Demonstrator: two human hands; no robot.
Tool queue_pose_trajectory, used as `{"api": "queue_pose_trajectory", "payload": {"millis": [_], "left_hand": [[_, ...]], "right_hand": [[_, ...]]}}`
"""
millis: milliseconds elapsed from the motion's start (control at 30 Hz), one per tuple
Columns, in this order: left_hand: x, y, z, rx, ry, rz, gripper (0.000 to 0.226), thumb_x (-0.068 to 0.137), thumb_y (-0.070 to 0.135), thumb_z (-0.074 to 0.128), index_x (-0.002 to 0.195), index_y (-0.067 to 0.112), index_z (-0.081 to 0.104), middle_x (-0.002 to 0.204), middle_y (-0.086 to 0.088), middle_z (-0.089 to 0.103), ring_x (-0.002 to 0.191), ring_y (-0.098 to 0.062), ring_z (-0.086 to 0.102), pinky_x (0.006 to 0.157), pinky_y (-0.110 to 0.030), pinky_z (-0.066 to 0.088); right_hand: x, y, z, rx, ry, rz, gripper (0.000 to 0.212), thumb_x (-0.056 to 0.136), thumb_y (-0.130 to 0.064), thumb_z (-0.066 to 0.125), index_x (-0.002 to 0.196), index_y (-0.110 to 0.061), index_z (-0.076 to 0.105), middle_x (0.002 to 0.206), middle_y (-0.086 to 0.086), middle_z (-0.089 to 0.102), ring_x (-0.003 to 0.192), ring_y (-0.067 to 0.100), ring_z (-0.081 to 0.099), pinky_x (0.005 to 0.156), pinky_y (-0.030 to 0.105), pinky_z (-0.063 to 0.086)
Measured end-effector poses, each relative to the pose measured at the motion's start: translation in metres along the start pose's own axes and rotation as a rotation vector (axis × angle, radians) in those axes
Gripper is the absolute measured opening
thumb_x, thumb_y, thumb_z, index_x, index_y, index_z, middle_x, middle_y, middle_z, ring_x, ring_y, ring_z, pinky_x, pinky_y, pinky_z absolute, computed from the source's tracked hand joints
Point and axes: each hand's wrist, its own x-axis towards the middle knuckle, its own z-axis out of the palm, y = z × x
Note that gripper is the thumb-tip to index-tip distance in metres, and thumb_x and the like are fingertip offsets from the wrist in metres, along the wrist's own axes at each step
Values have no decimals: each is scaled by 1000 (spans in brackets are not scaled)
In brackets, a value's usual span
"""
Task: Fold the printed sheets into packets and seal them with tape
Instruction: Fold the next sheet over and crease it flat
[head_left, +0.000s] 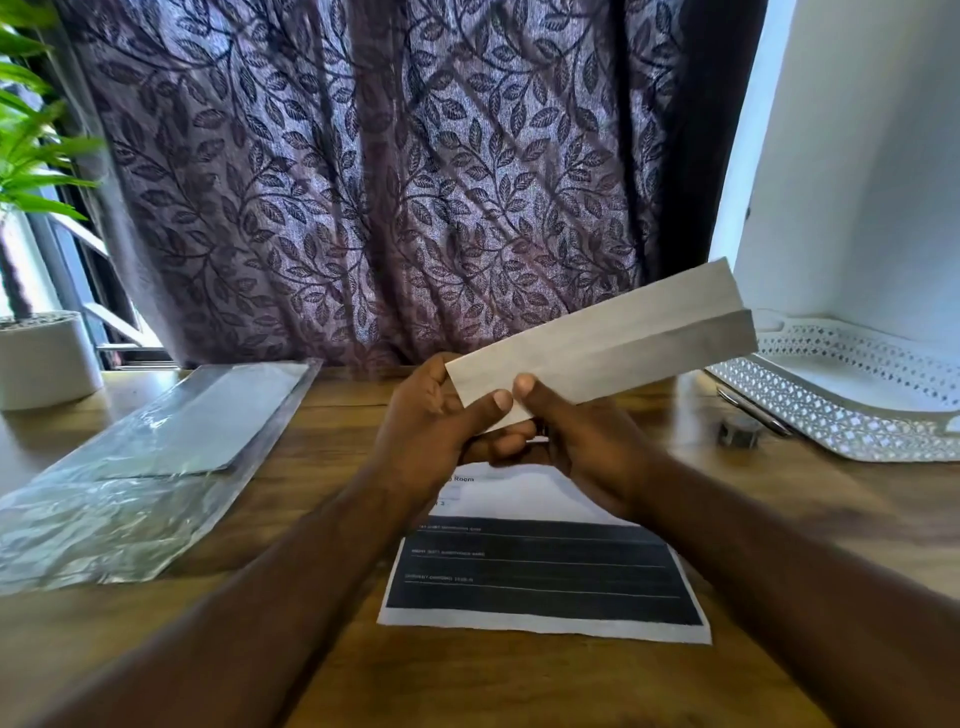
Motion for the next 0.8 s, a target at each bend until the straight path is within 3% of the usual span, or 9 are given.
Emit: {"api": "queue_pose_trajectory", "payload": {"millis": [133,333,467,533,800], "left_hand": [[2,3,0,-6,30,-9,31,89,3,68,116,12,57,105,-12,75,82,-32,76,61,-27,61],[5,8,-6,-18,45,-2,30,89,0,67,115,12,57,98,-8,77,80,-34,76,58,-27,61],[7,9,-14,-3,57,-18,29,88,3,68,112,17,59,98,-4,77,83,-35,76,59,-27,61],[8,9,-16,14,54,-33,28,88,5,67,110,20,59,96,-2,78,82,-34,76,58,-26,61],[17,9,-34,27,99,-67,26,90,2,67,113,14,60,97,-8,78,79,-31,76,58,-24,60]], "right_hand": [[4,-6,-12,115,137,-61,30,101,-27,55,130,-22,54,124,8,71,112,27,70,96,55,55],[10,-18,-28,209,210,-168,20,102,-22,52,122,-21,55,121,7,70,114,29,67,81,56,60],[13,-25,-45,265,306,-161,30,97,-27,57,125,-17,54,120,11,69,111,29,68,78,54,61],[13,-27,-53,296,351,-139,22,99,-28,56,118,-16,59,115,11,71,110,31,69,79,55,61],[14,-23,-66,199,287,-31,29,104,-20,52,128,-5,58,115,15,73,104,35,72,74,45,63]]}}
